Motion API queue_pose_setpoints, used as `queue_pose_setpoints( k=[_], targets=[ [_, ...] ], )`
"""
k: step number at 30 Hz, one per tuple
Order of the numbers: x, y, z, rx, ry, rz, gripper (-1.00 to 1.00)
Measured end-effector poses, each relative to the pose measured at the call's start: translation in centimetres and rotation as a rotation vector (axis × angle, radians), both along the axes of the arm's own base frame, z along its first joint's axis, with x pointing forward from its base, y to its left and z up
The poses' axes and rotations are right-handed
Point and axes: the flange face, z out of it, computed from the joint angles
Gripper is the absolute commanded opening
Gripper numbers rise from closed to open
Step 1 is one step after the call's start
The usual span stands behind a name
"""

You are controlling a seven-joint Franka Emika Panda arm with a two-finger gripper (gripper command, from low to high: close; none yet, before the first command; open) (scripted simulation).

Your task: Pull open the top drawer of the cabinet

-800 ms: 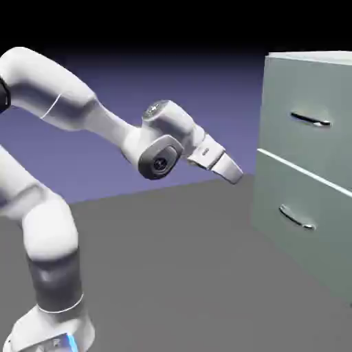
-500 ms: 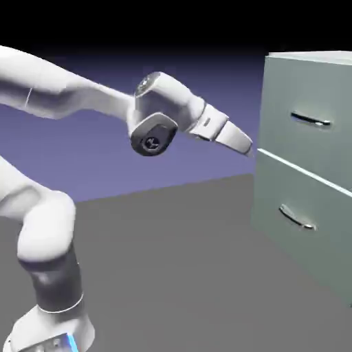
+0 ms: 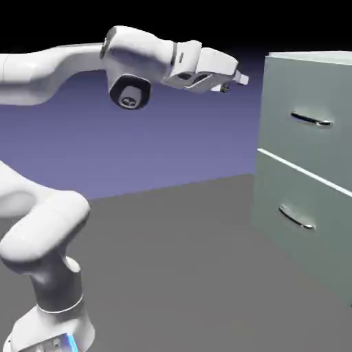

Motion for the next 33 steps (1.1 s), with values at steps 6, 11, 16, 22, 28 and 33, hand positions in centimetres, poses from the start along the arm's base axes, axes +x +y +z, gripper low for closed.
queue_pose_setpoints(
  k=[6,11,16,22,28,33],
  targets=[
    [0.2,3.4,2.1,-0.174,-0.079,0.035,0.0],
    [1.9,6.6,2.5,-0.34,-0.126,0.071,0.0],
    [5.0,9.6,1.4,-0.517,-0.154,0.113,0.0],
    [10.4,11.9,-1.7,-0.731,-0.164,0.171,0.0],
    [17.0,12.1,-7.0,-0.934,-0.151,0.235,0.0],
    [22.7,10.1,-12.9,-1.086,-0.13,0.288,0.0]
  ],
)
